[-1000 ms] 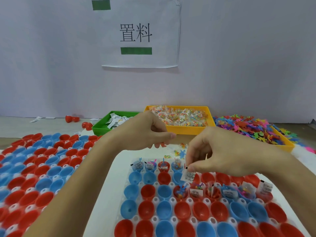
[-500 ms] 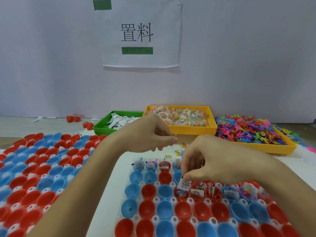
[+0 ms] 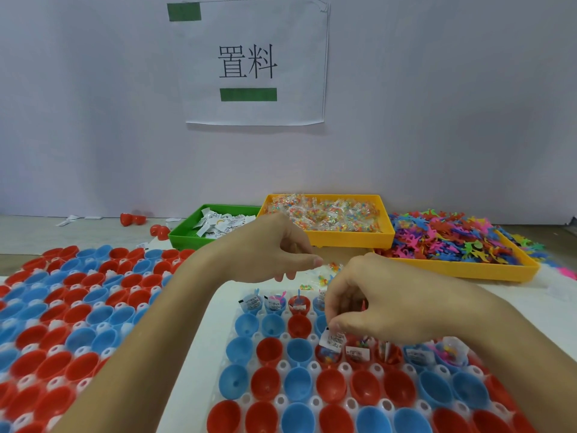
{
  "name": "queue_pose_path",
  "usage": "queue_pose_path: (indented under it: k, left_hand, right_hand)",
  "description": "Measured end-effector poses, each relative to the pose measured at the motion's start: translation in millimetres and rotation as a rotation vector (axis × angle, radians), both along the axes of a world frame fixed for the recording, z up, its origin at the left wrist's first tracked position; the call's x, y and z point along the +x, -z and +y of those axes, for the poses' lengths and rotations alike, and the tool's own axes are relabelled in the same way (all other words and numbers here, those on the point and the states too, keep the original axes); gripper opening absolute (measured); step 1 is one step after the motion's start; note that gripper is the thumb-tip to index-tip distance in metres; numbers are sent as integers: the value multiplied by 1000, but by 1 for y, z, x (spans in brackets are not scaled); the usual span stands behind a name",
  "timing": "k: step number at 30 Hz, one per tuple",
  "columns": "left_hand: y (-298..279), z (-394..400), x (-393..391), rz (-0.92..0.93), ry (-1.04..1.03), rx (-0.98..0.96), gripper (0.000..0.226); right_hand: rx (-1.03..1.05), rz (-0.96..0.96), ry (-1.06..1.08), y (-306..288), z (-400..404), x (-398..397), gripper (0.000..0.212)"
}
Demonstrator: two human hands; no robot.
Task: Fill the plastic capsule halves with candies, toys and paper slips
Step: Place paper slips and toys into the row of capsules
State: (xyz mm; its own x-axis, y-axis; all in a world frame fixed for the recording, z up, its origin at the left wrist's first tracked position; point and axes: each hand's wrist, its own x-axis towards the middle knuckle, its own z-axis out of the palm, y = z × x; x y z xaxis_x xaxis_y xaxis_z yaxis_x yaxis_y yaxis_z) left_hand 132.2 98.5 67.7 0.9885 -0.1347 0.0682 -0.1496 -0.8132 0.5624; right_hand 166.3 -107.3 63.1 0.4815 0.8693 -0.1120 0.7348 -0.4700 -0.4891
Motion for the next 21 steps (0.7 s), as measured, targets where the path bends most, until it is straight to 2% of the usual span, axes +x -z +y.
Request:
queue_pose_path:
  k: [21]
  left_hand:
    - [1, 0, -1, 13, 20, 21, 22]
  right_hand:
    - [-37, -35, 12, 3, 1, -1, 5]
